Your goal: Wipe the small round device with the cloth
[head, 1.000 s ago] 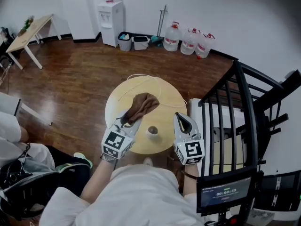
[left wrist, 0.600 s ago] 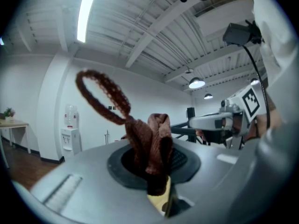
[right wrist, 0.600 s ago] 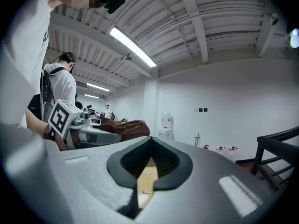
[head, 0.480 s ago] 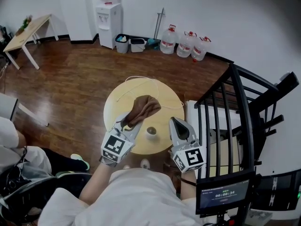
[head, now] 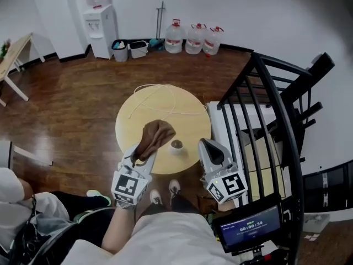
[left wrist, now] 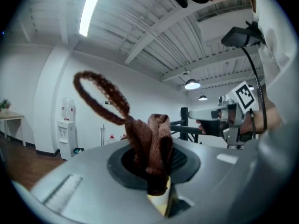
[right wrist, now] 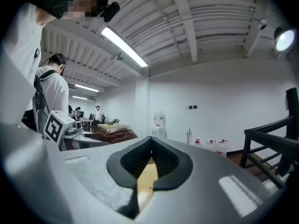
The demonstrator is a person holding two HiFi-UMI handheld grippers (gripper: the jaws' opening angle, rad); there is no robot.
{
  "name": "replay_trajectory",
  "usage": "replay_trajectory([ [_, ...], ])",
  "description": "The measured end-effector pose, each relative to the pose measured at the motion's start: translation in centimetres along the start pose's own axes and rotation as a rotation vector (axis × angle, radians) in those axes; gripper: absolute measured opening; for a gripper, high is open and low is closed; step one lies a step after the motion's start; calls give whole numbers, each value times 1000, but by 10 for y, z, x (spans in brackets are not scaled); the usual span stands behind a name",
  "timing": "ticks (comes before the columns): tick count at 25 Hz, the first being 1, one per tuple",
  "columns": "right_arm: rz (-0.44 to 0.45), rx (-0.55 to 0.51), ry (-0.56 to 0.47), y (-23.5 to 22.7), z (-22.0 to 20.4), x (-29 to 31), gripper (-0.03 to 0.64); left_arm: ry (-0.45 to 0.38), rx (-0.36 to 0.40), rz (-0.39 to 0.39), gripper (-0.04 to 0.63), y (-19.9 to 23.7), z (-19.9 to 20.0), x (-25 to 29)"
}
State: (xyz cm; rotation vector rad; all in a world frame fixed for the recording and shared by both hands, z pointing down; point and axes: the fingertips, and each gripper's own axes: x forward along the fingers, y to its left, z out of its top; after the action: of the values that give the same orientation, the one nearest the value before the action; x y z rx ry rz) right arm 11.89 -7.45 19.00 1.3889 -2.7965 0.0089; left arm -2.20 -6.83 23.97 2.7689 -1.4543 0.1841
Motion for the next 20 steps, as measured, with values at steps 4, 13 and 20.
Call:
replay_trajectory([
  [4, -31, -5, 26, 3, -4, -31, 5, -10, -14, -20, 69, -18, 7, -5],
  [13, -28, -32, -42, 27, 24, -100, 5, -45, 72, -52, 71, -91, 40, -54],
  [20, -30, -44, -85, 47, 15, -206, 5, -69, 19, -6, 70, -168, 23, -109],
])
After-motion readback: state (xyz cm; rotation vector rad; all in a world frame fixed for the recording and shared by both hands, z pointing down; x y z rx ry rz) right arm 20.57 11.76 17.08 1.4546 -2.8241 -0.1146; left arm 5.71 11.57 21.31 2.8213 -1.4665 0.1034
